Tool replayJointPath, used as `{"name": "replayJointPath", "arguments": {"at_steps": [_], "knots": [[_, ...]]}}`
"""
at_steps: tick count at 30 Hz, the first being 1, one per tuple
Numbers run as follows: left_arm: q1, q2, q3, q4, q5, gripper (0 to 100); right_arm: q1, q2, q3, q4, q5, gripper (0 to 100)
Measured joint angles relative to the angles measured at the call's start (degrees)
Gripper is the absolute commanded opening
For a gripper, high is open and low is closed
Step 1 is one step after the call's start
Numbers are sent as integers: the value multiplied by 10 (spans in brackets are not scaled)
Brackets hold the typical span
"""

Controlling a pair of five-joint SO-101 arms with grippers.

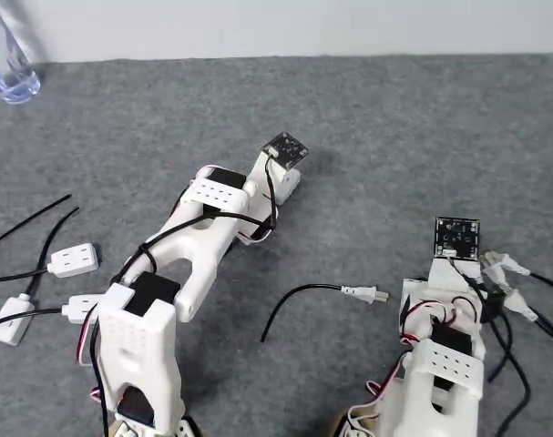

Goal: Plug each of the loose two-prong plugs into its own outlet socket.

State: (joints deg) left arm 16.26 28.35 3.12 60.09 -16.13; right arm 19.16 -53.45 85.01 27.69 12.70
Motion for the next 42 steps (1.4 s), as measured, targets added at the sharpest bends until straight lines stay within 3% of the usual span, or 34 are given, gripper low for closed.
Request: {"name": "replayJointPath", "arguments": {"at_steps": [13,21,26,30,34,40,42], "knots": [[54,3,-7,120,-102,11,0,0,0,-15,0,448],[92,-58,4,256,-228,11,0,0,0,-19,0,448],[89,-135,92,328,-360,11,0,0,0,-19,0,448],[89,-178,185,333,-443,12,0,0,0,-19,0,448],[89,-193,222,311,-456,28,0,0,0,-19,0,448],[52,-201,222,307,-451,188,0,0,0,-20,0,448],[35,-201,211,307,-432,197,0,0,0,-20,0,448]]}}
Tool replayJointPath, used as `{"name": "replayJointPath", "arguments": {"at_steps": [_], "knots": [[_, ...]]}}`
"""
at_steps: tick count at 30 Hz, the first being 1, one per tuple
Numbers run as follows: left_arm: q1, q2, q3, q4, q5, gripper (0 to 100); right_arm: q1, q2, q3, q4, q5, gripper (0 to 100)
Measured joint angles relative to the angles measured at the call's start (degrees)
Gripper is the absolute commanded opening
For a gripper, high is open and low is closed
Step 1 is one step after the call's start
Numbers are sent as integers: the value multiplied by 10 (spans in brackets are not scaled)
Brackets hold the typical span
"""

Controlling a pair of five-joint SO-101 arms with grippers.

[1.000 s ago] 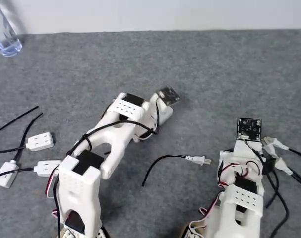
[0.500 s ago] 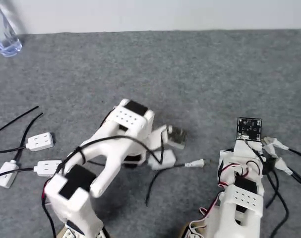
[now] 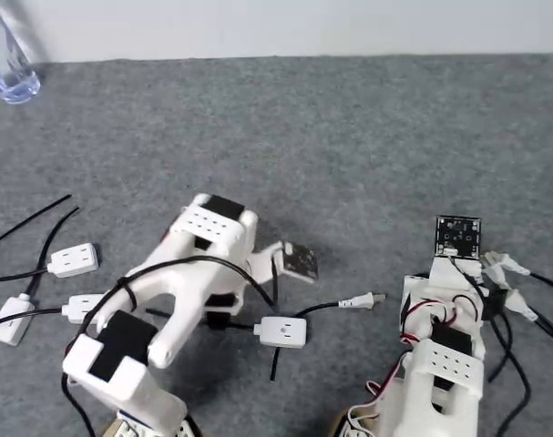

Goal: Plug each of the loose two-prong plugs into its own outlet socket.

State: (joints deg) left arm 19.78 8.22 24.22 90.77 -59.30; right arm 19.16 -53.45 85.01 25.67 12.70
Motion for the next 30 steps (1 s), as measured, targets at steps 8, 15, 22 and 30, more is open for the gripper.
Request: {"name": "replayJointPath", "arguments": {"at_steps": [8,15,22,30], "knots": [[15,-24,-15,23,32,172,0,0,0,0,0,448],[156,-178,32,11,115,176,31,0,0,0,-12,448],[177,-273,215,-248,324,175,32,0,0,0,-16,448],[204,-338,332,-381,394,175,32,0,0,0,-16,448]]}}
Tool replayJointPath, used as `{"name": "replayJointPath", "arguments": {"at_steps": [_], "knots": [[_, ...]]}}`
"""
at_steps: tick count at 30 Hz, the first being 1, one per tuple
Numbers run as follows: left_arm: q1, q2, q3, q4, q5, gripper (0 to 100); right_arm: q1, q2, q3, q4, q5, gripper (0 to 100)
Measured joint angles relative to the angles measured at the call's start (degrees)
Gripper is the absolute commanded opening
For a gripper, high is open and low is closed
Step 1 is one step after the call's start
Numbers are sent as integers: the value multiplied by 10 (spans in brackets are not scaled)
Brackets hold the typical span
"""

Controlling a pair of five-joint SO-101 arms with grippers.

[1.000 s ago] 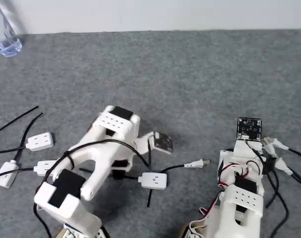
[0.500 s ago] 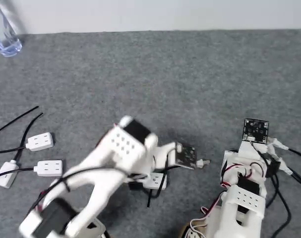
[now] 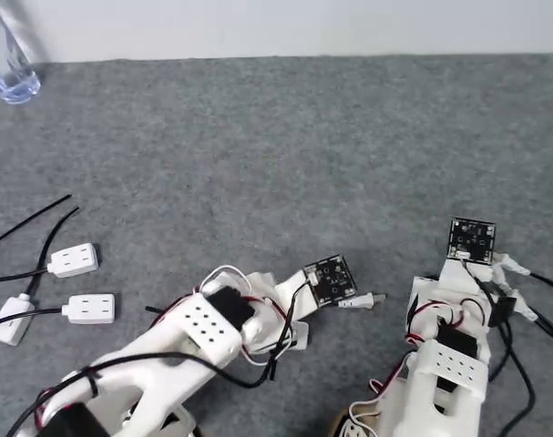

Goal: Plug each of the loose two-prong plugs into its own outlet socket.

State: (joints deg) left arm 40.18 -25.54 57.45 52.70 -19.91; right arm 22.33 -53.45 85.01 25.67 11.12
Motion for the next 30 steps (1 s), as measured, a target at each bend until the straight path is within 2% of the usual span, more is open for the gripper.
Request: {"name": "replayJointPath", "arguments": {"at_steps": [14,17,24,30], "knots": [[12,-143,5,138,5,176,-1,0,-11,0,0,448],[11,-159,10,158,-12,176,-1,0,-11,0,0,448],[56,-140,10,166,-81,176,-1,0,-11,0,0,448],[74,-66,10,131,-90,175,-1,0,-11,0,0,448]]}}
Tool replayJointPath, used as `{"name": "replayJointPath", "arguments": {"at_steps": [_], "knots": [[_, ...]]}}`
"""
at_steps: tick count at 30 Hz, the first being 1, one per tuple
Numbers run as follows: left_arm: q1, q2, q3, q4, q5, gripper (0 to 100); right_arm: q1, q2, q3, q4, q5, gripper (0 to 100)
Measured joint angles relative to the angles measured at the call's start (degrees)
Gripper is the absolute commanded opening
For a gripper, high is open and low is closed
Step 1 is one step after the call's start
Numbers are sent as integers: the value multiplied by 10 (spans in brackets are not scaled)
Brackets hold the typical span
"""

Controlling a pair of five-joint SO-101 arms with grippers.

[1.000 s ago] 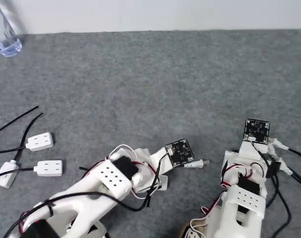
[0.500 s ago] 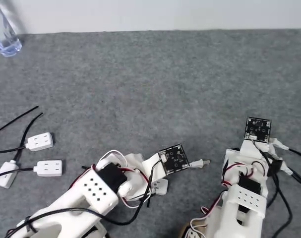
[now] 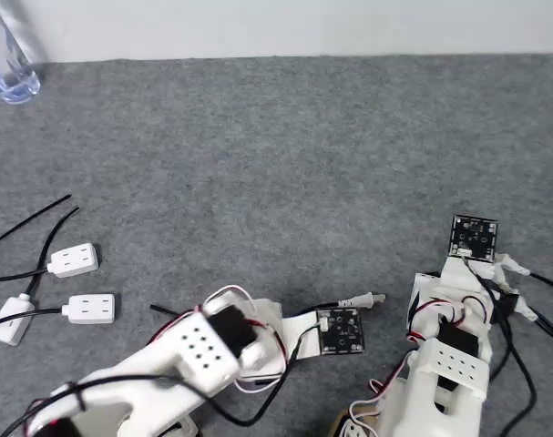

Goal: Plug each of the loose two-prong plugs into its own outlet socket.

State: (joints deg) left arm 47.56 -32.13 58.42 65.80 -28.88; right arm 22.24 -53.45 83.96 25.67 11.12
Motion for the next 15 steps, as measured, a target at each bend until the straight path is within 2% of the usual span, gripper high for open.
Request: {"name": "replayJointPath", "arguments": {"at_steps": [9,15], "knots": [[2,97,-7,-99,-2,175,0,0,0,0,0,448],[-11,116,-11,-108,-29,175,0,0,0,0,0,448]]}}
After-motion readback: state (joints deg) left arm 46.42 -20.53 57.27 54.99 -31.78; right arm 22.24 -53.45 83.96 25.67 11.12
